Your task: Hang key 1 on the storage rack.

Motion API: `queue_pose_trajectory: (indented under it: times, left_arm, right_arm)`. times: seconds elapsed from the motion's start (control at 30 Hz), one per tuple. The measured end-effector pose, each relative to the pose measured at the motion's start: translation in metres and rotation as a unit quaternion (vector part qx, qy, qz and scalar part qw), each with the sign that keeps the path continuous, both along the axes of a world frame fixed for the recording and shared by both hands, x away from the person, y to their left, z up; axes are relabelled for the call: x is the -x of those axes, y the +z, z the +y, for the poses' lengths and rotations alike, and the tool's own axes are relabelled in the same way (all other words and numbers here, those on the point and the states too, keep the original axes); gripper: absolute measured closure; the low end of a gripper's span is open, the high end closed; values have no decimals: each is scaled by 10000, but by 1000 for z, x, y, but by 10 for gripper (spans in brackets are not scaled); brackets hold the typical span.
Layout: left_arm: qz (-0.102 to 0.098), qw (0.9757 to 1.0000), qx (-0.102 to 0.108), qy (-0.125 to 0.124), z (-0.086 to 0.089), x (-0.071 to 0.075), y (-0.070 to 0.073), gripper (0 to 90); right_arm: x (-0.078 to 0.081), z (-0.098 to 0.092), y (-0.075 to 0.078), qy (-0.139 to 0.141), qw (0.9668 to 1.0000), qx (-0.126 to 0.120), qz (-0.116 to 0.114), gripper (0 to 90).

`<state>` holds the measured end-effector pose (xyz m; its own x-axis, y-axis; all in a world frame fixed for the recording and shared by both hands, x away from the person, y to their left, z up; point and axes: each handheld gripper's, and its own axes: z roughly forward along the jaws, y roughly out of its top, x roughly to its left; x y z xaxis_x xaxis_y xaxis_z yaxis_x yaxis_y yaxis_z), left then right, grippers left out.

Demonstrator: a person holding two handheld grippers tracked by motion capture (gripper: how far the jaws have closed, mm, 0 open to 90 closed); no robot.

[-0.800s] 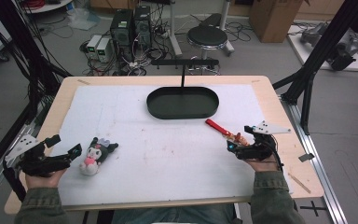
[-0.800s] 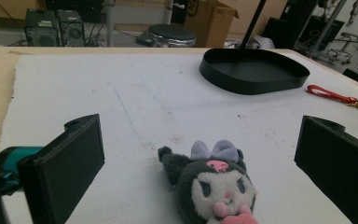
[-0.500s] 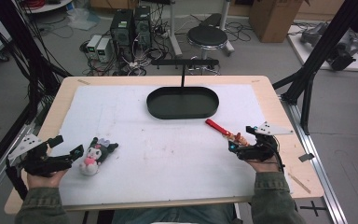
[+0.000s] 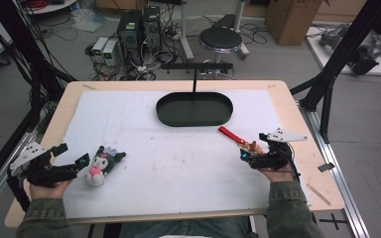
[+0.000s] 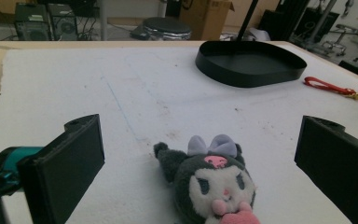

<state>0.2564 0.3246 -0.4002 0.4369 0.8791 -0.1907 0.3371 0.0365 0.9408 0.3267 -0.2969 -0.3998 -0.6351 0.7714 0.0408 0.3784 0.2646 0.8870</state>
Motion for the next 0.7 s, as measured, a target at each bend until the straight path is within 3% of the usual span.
queue_pose_trajectory:
  times: [0.2,0.7]
  left_arm:
    - [1,10000,-59,32,0,-1,0,17]
    - [7,10000,-28,74,3,0,-1,17]
  right_arm:
    - [-9,12,2,34,9995,284,92,7]
    - [-35,34,8,13,9988,408,258,7]
